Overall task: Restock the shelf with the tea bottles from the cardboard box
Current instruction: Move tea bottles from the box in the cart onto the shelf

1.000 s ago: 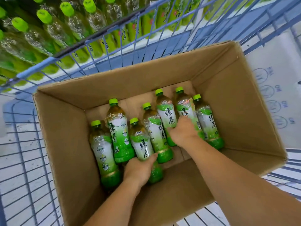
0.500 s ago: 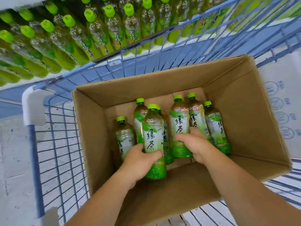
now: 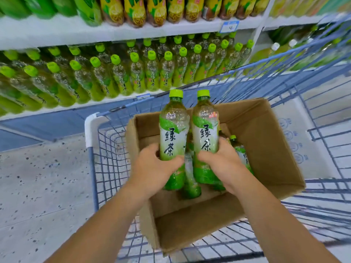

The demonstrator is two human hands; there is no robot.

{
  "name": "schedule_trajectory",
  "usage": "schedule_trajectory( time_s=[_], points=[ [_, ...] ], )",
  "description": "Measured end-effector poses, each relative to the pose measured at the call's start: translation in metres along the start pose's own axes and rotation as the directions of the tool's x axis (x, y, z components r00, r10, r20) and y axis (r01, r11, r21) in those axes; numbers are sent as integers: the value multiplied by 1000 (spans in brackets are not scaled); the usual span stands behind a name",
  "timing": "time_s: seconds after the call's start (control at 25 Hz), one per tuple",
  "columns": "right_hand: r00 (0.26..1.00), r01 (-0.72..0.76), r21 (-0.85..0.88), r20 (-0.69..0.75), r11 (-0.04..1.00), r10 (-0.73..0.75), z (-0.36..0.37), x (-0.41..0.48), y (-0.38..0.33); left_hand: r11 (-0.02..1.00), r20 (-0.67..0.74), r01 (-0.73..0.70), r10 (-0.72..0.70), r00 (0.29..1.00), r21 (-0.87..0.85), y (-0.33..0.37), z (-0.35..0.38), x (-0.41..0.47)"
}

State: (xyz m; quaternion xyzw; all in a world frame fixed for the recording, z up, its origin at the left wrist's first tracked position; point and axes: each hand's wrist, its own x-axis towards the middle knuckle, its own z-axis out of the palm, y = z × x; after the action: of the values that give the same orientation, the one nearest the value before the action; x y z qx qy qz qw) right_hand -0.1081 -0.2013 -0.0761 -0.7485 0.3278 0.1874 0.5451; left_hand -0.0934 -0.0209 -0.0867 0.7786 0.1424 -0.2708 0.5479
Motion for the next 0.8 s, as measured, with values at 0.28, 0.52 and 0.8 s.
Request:
schedule_trajectory(
  time_s=[0.28,0.52,0.8],
  points=[
    [970,215,-62,-102,975,-221,95,-99,-104,970,-92,-242,238,967,-32,35,-164,-53],
    [896,440,-23,-56,898,-440,213,-113,-206,933,-249,-360,345,905,-18,31,-321,-53],
    [860,493,50,122,869,-495,362,-56,-273,940,-491,-336,324,809,67,15,-457,15]
  ],
)
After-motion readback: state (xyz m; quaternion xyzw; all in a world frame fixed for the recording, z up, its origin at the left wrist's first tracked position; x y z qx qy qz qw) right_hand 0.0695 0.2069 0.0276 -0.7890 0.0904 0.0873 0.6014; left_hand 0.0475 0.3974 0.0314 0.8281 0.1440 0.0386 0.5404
